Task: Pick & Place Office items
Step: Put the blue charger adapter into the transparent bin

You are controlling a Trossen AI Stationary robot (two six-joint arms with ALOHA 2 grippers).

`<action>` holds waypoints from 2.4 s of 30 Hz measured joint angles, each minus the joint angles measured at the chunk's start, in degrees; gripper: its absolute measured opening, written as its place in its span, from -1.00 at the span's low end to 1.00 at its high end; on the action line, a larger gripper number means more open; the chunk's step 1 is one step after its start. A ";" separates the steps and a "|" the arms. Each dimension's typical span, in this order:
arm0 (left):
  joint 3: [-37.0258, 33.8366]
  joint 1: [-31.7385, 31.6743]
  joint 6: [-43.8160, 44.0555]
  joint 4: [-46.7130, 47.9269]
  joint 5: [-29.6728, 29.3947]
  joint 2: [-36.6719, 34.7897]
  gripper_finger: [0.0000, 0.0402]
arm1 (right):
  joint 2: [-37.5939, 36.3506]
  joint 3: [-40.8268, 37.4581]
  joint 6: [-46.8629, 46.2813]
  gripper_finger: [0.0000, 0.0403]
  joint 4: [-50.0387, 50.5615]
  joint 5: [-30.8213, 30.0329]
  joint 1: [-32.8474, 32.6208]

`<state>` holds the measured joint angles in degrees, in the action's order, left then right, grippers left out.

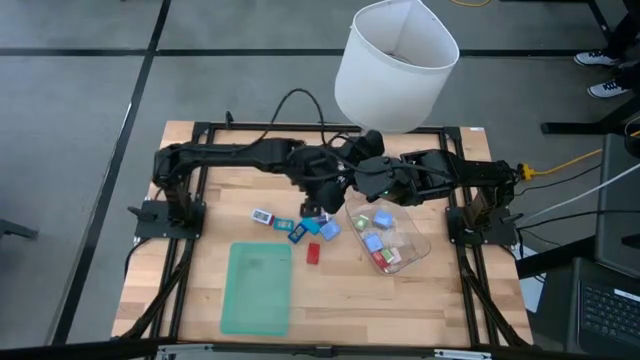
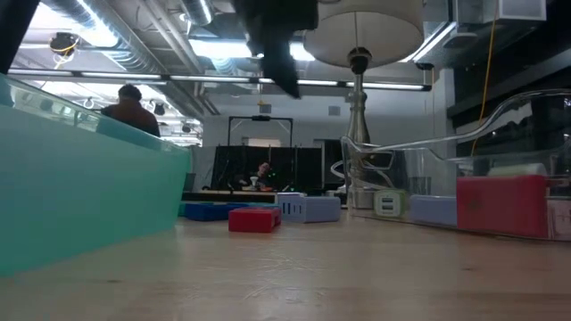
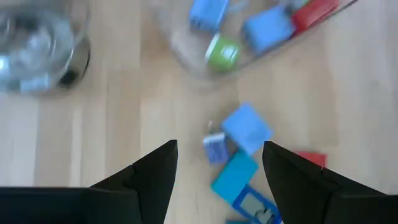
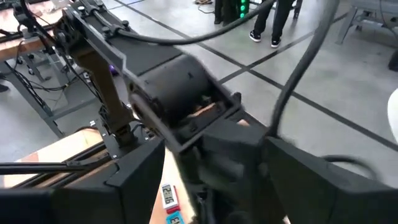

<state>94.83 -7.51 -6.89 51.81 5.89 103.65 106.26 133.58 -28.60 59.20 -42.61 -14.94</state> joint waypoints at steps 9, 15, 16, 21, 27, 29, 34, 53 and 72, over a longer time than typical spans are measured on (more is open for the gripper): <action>-17.27 4.27 11.39 -15.59 -2.69 -1.06 0.15 | -0.02 0.00 2.07 0.39 -0.04 0.40 0.00; -23.78 5.18 15.85 -24.24 -4.75 -1.06 0.15 | -0.02 0.00 2.09 0.39 0.00 3.13 0.00; -24.65 5.13 16.15 -24.60 -5.19 -1.06 0.15 | -0.02 0.00 2.11 0.39 0.00 3.36 0.00; -27.68 4.06 17.62 -26.94 -7.37 -1.06 0.15 | -0.01 0.00 2.12 0.39 0.00 4.28 0.00; -29.82 2.82 17.15 -31.87 -8.41 -1.06 0.15 | 0.00 0.00 2.12 0.39 -0.02 4.51 0.00; -30.28 2.45 16.82 -33.30 -7.34 -0.90 0.15 | -0.02 0.00 2.12 0.39 -0.04 4.52 0.00; -30.41 2.50 16.00 -35.48 -4.68 0.56 0.15 | 0.00 0.00 2.12 0.39 -0.05 4.53 0.00; -30.45 1.34 15.12 -38.99 -1.95 6.87 0.15 | 0.00 0.00 1.78 0.39 -0.04 4.66 0.00; -30.39 -1.01 17.37 -45.06 5.92 8.44 -0.38 | 0.00 0.00 1.19 0.39 -0.04 4.50 0.13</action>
<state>64.44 -8.52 10.48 6.75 11.81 112.09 106.26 133.58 -27.41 59.16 -38.11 -14.81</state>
